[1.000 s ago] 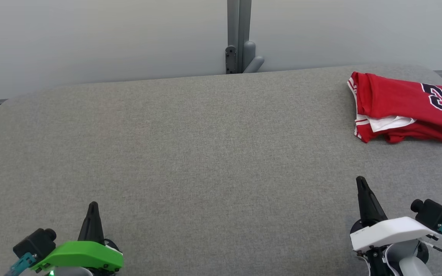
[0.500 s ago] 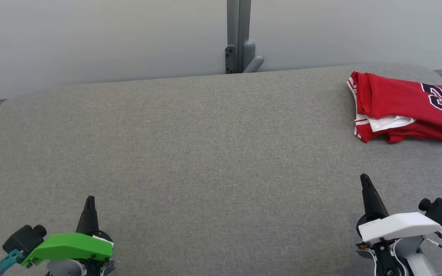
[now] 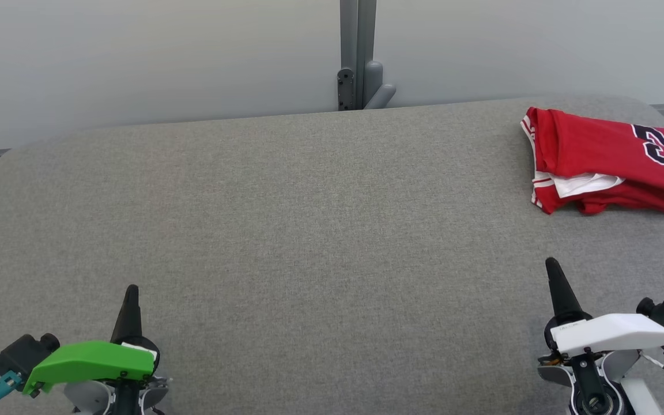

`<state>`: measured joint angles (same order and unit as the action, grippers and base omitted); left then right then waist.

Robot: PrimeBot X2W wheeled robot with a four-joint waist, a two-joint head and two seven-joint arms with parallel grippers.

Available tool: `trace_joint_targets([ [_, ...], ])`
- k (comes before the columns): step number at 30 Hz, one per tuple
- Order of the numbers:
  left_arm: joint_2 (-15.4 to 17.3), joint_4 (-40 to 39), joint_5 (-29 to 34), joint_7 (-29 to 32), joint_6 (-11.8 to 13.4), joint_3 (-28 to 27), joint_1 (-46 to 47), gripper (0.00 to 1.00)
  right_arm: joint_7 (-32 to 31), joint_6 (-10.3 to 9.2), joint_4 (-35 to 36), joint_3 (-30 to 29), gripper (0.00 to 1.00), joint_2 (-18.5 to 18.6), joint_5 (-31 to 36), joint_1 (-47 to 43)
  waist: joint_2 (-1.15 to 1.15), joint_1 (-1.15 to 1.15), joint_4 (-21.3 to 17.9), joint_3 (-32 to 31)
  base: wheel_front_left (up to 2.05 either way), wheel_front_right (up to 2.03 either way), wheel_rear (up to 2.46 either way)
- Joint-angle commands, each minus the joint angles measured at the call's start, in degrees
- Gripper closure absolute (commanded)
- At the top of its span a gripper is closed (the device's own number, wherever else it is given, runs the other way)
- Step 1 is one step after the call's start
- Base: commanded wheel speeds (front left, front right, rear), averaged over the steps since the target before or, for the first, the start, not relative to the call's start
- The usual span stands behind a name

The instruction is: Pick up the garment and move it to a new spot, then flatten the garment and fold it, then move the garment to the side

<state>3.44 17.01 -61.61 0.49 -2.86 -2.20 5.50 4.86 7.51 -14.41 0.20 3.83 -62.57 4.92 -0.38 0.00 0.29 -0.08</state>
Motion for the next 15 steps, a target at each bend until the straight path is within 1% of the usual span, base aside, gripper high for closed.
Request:
trace_joint_targets([
  [1, 0.14, -0.26, -1.80, 0.44, -0.52, -0.61, 1.56, 1.00, -0.39, 0.00, 0.32, -0.33, 1.00, 0.36, -1.68, 1.19, 0.18, 0.00, -0.01, 0.00, 0.00, 0.00, 0.00],
  [15, -0.03, 0.51, -8.84, 2.68, -1.62, -2.14, 2.97, 1.00, -1.94, 0.00, -0.13, -1.09, 1.00, 0.46, -9.22, 1.88, 0.22, 0.00, -0.06, 0.04, 0.00, 0.00, 0.00],
])
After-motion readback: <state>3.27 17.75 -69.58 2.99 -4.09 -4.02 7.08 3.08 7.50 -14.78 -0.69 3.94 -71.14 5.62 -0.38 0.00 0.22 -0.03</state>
